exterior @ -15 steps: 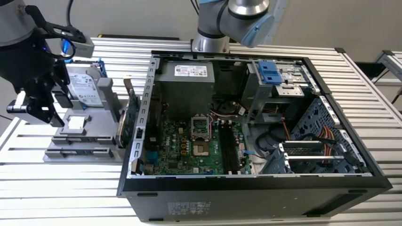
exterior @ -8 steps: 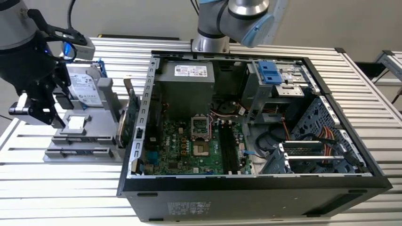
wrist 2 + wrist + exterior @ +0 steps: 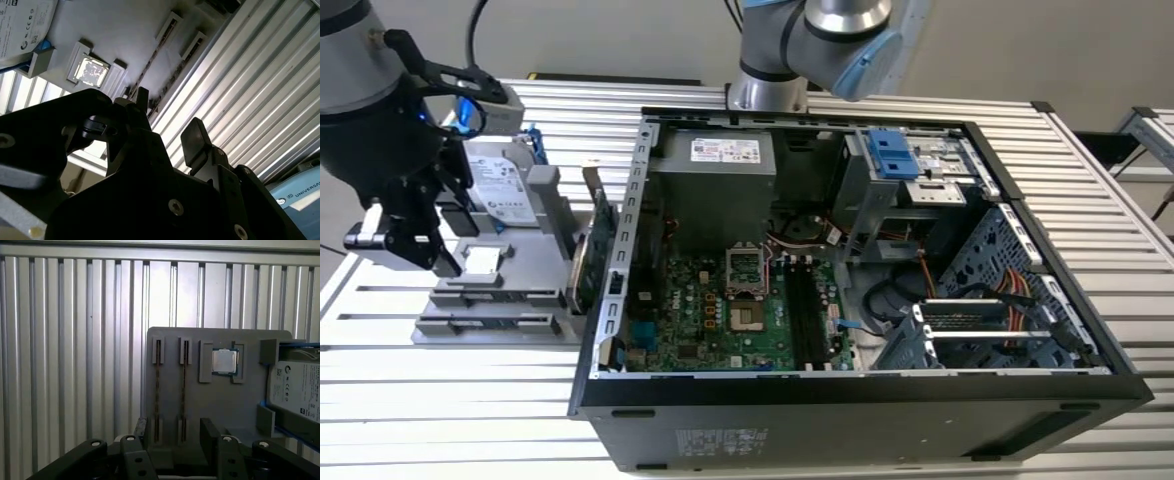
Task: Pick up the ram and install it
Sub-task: 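Pick up the ram and move it above insertion slot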
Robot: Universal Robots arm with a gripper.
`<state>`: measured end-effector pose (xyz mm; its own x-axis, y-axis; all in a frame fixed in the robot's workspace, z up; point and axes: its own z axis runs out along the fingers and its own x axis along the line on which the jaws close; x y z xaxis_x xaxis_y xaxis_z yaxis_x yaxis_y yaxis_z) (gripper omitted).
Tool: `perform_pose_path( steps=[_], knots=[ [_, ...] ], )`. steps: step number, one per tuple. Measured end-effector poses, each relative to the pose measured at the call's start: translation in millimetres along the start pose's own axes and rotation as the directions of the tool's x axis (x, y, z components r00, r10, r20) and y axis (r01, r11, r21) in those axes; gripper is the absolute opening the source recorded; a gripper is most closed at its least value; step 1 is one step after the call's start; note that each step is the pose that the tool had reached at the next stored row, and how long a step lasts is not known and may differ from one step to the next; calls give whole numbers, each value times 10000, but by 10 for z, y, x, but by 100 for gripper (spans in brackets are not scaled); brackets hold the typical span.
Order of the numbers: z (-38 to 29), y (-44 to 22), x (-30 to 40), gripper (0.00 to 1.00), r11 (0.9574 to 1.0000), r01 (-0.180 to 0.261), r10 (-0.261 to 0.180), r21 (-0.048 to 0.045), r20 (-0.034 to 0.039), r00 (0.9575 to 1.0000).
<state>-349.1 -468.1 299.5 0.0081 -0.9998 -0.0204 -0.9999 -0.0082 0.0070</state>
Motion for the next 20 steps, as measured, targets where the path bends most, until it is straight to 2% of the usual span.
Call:
perform_pose_path(
  steps=[20],
  knots=[
    [111,-1,6,100,10000,0,0,2,-5,10000]
  ],
)
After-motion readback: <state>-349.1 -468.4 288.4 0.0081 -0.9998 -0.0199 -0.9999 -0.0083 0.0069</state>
